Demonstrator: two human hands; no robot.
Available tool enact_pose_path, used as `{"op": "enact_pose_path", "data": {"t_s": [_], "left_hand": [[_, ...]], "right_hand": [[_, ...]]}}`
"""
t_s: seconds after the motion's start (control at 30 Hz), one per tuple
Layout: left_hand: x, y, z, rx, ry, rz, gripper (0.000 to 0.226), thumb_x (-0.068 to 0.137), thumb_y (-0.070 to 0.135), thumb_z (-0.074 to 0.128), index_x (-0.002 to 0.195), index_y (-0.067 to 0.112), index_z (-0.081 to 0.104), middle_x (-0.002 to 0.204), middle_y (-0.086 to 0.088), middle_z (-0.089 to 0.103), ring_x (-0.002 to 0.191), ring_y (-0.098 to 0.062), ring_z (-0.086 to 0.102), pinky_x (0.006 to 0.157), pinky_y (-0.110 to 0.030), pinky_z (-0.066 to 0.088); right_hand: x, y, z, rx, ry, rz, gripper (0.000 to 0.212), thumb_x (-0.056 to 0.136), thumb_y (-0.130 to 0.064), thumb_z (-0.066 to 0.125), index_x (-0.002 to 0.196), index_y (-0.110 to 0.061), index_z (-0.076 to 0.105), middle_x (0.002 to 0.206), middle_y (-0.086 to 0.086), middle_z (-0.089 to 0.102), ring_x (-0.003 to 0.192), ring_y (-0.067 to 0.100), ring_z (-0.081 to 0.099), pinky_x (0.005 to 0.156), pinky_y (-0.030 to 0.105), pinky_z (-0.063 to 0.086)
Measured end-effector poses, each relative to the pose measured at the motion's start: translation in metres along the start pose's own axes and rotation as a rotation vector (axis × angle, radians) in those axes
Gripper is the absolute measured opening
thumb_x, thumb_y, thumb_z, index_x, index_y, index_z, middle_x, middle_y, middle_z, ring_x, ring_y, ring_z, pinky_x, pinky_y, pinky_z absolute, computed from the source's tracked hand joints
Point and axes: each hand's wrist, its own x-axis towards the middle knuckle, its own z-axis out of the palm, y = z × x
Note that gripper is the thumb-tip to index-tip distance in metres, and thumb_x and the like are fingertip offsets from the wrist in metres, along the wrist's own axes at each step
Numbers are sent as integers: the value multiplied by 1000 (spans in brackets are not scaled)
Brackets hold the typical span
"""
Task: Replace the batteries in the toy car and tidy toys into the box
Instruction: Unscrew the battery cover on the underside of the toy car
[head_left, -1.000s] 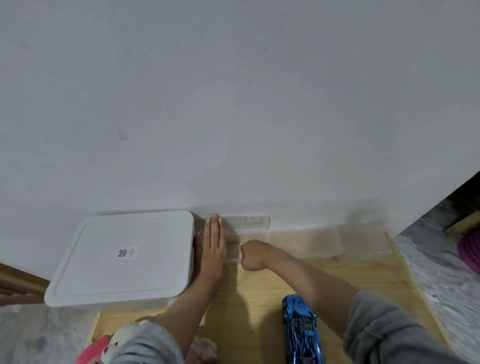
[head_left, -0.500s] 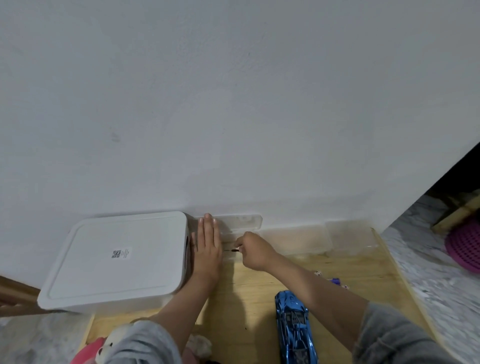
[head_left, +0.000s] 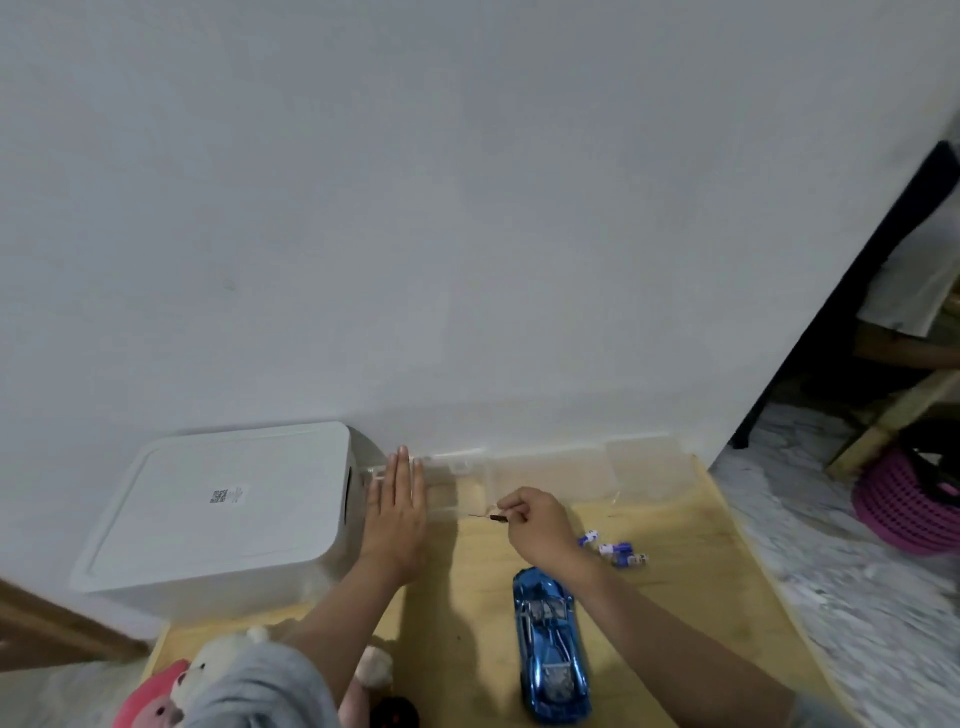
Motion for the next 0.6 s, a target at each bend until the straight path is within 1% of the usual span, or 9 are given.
{"op": "enact_pose_path", "data": {"t_s": [0.07, 0.13, 0.23, 0.27, 0.33, 0.37, 0.47, 0.53, 0.6], "left_hand": [[-8, 11, -7, 3, -31, -16, 95, 87, 15, 48, 134, -2, -33, 140, -21, -44, 135, -37, -33, 110, -49, -12], [-17, 28, -15, -26, -69, -26, 98, 88, 26, 50, 133, -1, -33, 140, -19, -43, 134, -35, -34, 113, -49, -8], [-28, 57, -24, -57, -93, -14, 98, 89, 36, 50, 141, -1, -25, 150, -19, -32, 139, -33, -28, 116, -48, -2], [-31, 68, -28, -59, -103, -9, 96, 91, 39, 49, 144, -1, -20, 151, -20, -29, 141, -34, -25, 117, -48, 0], [-35, 91, -34, -66, -127, -2, 93, 92, 46, 46, 147, -1, -13, 153, -20, -25, 143, -34, -21, 117, -48, 1], [-37, 102, -36, -76, -144, 0, 92, 93, 49, 45, 148, 0, -10, 154, -20, -23, 143, -34, -19, 117, -48, 2], [-42, 134, -39, -143, -201, -20, 85, 93, 52, 42, 150, 6, -1, 156, -19, -17, 145, -33, -12, 117, -50, 7], [-46, 154, -38, -219, -239, -57, 84, 91, 54, 45, 150, 12, 3, 157, -17, -9, 146, -34, -1, 115, -53, 15], [-50, 171, -36, -264, -298, -105, 86, 88, 55, 50, 150, 18, 5, 157, -17, -2, 143, -37, 14, 110, -52, 28]], "right_hand": [[-6, 6, -8, 88, 19, 76, 24, 94, -3, 45, 100, -16, 64, 102, 7, 64, 77, 12, 57, 55, 15, 42], [-11, 12, -17, 259, 46, 184, 21, 93, -2, 47, 99, -12, 64, 97, 9, 66, 73, 12, 57, 55, 18, 44], [-22, 21, -36, 616, 87, 362, 16, 92, 0, 53, 104, -4, 64, 92, 10, 67, 83, 16, 64, 67, 28, 53], [-26, 25, -43, 727, 93, 410, 15, 92, 2, 53, 104, 0, 62, 91, 12, 66, 85, 19, 64, 72, 31, 54], [-33, 36, -57, 856, 97, 471, 15, 91, 8, 52, 104, 5, 59, 90, 16, 64, 86, 25, 65, 84, 36, 52], [-37, 42, -63, 886, 89, 490, 17, 90, 10, 52, 105, 7, 58, 93, 18, 64, 85, 26, 65, 87, 36, 51], [-45, 60, -80, 896, 56, 523, 23, 89, 12, 51, 111, 10, 55, 102, 20, 64, 83, 25, 66, 90, 36, 49], [-50, 70, -87, 859, 49, 530, 24, 90, 13, 46, 112, 9, 55, 91, 15, 64, 89, 26, 65, 91, 35, 48], [-55, 78, -93, 815, 47, 539, 25, 90, 12, 44, 111, 6, 55, 83, 10, 62, 91, 26, 64, 89, 35, 49]]}}
